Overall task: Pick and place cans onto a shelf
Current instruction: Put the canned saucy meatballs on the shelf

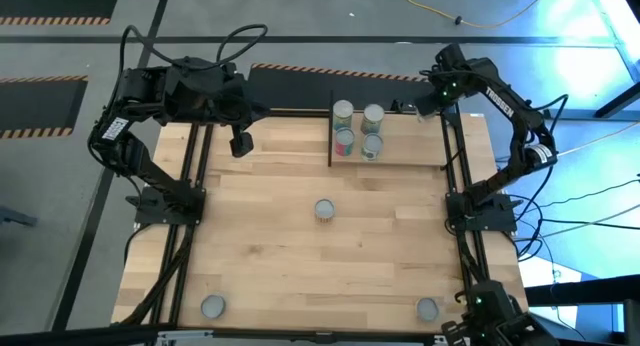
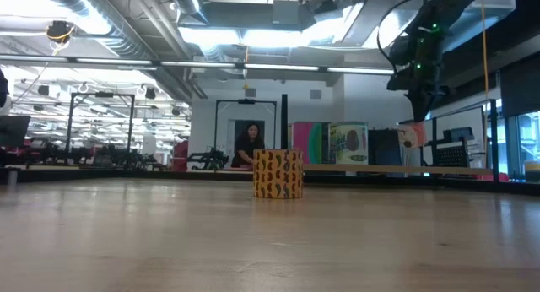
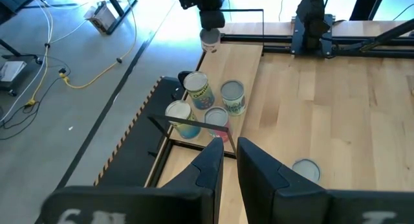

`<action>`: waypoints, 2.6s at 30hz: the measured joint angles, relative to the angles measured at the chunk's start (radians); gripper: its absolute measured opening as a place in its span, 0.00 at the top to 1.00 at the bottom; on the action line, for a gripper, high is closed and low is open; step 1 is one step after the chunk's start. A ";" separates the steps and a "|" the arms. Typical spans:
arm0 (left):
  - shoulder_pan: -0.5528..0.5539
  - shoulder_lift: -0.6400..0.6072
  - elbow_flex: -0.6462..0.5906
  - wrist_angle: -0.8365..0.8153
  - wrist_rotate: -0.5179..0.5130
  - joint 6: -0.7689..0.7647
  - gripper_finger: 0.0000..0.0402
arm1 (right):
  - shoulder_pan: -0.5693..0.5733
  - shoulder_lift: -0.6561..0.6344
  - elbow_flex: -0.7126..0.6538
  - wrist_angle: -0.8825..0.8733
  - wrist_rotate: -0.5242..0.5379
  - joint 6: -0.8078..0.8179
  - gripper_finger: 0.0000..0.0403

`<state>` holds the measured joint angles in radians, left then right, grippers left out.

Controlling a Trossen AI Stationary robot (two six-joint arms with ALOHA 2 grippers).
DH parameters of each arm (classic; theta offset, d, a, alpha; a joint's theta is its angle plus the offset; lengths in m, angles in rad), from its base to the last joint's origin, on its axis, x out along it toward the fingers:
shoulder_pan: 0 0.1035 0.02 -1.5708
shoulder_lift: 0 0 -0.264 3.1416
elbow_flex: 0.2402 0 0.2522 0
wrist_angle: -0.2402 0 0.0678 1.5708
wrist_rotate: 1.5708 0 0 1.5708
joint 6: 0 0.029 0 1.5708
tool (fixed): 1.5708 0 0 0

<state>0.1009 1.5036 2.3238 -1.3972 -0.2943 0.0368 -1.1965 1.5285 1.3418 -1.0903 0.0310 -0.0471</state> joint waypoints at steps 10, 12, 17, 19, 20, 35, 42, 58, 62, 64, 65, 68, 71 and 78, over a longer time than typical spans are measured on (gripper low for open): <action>0.000 0.000 0.000 0.004 0.000 0.000 0.91 | 0.001 0.019 0.000 -0.012 0.022 -0.065 0.99; 0.000 0.000 0.000 0.010 0.000 0.000 0.91 | 0.001 0.019 -0.004 -0.027 0.015 -0.105 0.99; 0.000 0.000 0.000 0.028 0.000 0.000 0.91 | 0.005 0.026 -0.006 -0.033 0.005 -0.144 0.99; 0.000 0.000 0.000 0.030 0.000 0.000 0.91 | 0.005 0.037 -0.006 -0.033 0.004 -0.162 0.99; 0.000 0.000 0.000 0.029 0.000 0.000 0.91 | 0.005 0.044 -0.006 -0.035 0.004 -0.170 0.99; 0.000 0.000 0.000 0.030 0.000 0.000 0.91 | 0.005 0.109 -0.006 -0.021 0.001 -0.236 0.99; 0.000 0.000 0.000 0.030 0.000 0.000 0.91 | 0.004 0.131 -0.007 -0.022 -0.005 -0.243 0.99; 0.000 0.000 0.000 0.030 0.000 0.000 0.91 | 0.004 0.131 -0.007 -0.019 -0.014 -0.243 0.93; 0.000 0.000 0.000 0.030 0.000 0.000 0.91 | 0.004 0.131 -0.007 -0.019 -0.015 -0.242 0.92; 0.000 0.000 0.000 0.030 0.000 0.000 0.91 | 0.004 0.131 -0.007 -0.019 -0.015 -0.242 0.92; 0.000 0.000 0.000 0.030 0.000 0.000 0.91 | 0.004 0.131 -0.007 -0.019 -0.015 -0.242 0.92; 0.000 0.000 0.000 0.030 0.000 0.000 0.91 | 0.004 0.131 -0.007 -0.010 -0.015 -0.220 0.92; 0.000 0.000 0.000 0.030 0.000 0.000 0.91 | 0.004 0.131 -0.007 -0.007 -0.015 -0.219 0.91; 0.000 0.000 0.000 0.030 0.000 0.000 0.91 | 0.004 0.131 -0.007 -0.008 -0.015 -0.216 0.86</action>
<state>0.1007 1.5036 2.3241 -1.3677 -0.2943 0.0368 -1.1927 1.6600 1.3350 -1.0981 0.0160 -0.2634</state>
